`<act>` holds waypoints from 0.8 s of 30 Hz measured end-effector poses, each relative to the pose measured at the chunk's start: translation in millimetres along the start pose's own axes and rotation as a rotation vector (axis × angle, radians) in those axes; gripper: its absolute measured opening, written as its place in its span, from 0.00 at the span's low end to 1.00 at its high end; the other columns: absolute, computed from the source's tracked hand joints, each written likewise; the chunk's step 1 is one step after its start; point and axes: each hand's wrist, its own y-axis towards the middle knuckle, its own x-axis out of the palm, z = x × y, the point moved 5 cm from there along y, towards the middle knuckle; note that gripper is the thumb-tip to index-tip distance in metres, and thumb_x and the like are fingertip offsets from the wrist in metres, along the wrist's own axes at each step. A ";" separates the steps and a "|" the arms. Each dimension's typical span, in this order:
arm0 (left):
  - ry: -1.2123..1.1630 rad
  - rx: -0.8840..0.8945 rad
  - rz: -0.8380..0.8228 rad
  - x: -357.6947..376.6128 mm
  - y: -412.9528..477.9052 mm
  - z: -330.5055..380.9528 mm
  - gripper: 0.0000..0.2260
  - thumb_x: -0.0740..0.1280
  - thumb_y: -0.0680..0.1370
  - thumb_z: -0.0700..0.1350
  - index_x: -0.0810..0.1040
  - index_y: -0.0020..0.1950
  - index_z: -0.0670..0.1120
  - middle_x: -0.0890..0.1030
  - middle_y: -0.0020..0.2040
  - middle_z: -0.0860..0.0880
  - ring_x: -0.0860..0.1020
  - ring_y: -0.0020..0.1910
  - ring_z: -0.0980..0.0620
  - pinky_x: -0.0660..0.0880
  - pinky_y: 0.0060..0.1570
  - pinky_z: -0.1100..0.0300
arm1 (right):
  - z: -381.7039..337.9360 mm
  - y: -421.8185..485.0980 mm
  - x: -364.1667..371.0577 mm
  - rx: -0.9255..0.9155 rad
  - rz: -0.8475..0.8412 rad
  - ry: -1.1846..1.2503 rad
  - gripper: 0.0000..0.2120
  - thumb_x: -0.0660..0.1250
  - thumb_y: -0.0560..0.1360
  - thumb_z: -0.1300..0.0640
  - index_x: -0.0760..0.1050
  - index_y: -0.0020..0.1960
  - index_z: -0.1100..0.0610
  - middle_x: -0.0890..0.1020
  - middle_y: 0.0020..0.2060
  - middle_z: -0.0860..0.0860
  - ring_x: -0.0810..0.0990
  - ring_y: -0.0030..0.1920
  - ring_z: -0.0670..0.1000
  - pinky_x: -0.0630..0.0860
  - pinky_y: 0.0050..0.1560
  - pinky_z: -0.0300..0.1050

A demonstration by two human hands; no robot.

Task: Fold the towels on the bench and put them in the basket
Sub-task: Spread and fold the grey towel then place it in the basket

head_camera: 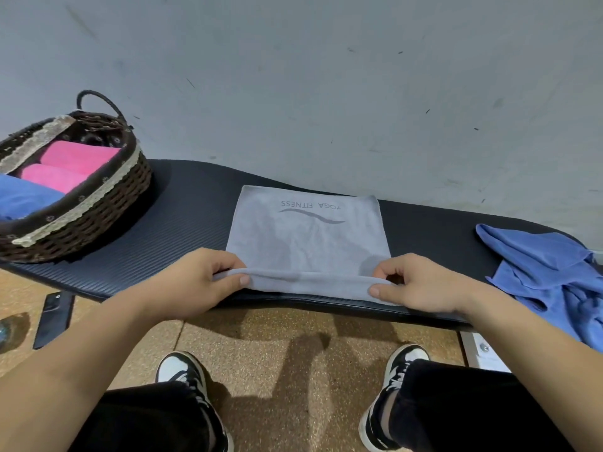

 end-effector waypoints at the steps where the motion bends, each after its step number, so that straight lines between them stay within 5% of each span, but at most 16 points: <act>1: -0.014 -0.012 0.000 -1.0 -1.4 0.0 0.07 0.69 0.82 0.50 0.84 0.45 0.53 0.82 0.38 0.55 0.77 0.34 0.60 0.72 0.34 0.67 | 0.8 -1.1 0.1 0.004 -0.031 0.026 0.12 0.72 0.78 0.49 0.79 0.36 0.44 0.75 0.29 0.41 0.72 0.32 0.43 0.69 0.40 0.41; 6: -0.156 -0.082 -0.068 -3.0 -7.0 3.8 0.09 0.69 0.82 0.51 0.85 0.46 0.48 0.80 0.33 0.54 0.75 0.30 0.60 0.72 0.31 0.63 | -1.6 -9.9 -0.7 0.023 -0.151 0.121 0.09 0.72 0.79 0.53 0.80 0.40 0.50 0.76 0.32 0.45 0.72 0.34 0.46 0.70 0.41 0.43; 10: -0.139 -0.106 0.032 -16.9 0.7 5.1 0.10 0.72 0.79 0.55 0.86 0.45 0.50 0.85 0.40 0.50 0.81 0.36 0.54 0.76 0.39 0.58 | -0.9 -3.2 -15.6 0.027 -0.013 0.210 0.07 0.72 0.79 0.52 0.83 0.43 0.51 0.80 0.33 0.43 0.76 0.34 0.42 0.72 0.40 0.37; 15: -0.220 -0.208 0.227 -35.9 28.4 -13.1 0.22 0.74 0.75 0.62 0.80 0.38 0.42 0.77 0.32 0.48 0.73 0.33 0.53 0.68 0.37 0.57 | 5.0 29.4 -37.4 0.057 0.212 0.557 0.13 0.73 0.79 0.53 0.80 0.47 0.64 0.82 0.38 0.52 0.78 0.39 0.47 0.72 0.43 0.42; 19: -0.325 -0.270 0.336 -39.5 56.3 -23.8 0.18 0.71 0.78 0.60 0.82 0.42 0.45 0.83 0.41 0.40 0.76 0.36 0.51 0.72 0.39 0.56 | 12.2 60.3 -41.9 0.140 0.326 0.705 0.10 0.74 0.78 0.53 0.81 0.46 0.59 0.85 0.40 0.51 0.82 0.41 0.49 0.76 0.44 0.45; 24: -0.281 -0.362 0.392 -21.6 79.9 -32.1 0.08 0.72 0.79 0.50 0.83 0.43 0.48 0.84 0.41 0.46 0.82 0.43 0.45 0.75 0.38 0.55 | 25.4 85.8 -35.4 0.269 0.456 0.679 0.11 0.75 0.77 0.53 0.82 0.48 0.62 0.88 0.44 0.57 0.85 0.41 0.50 0.81 0.42 0.45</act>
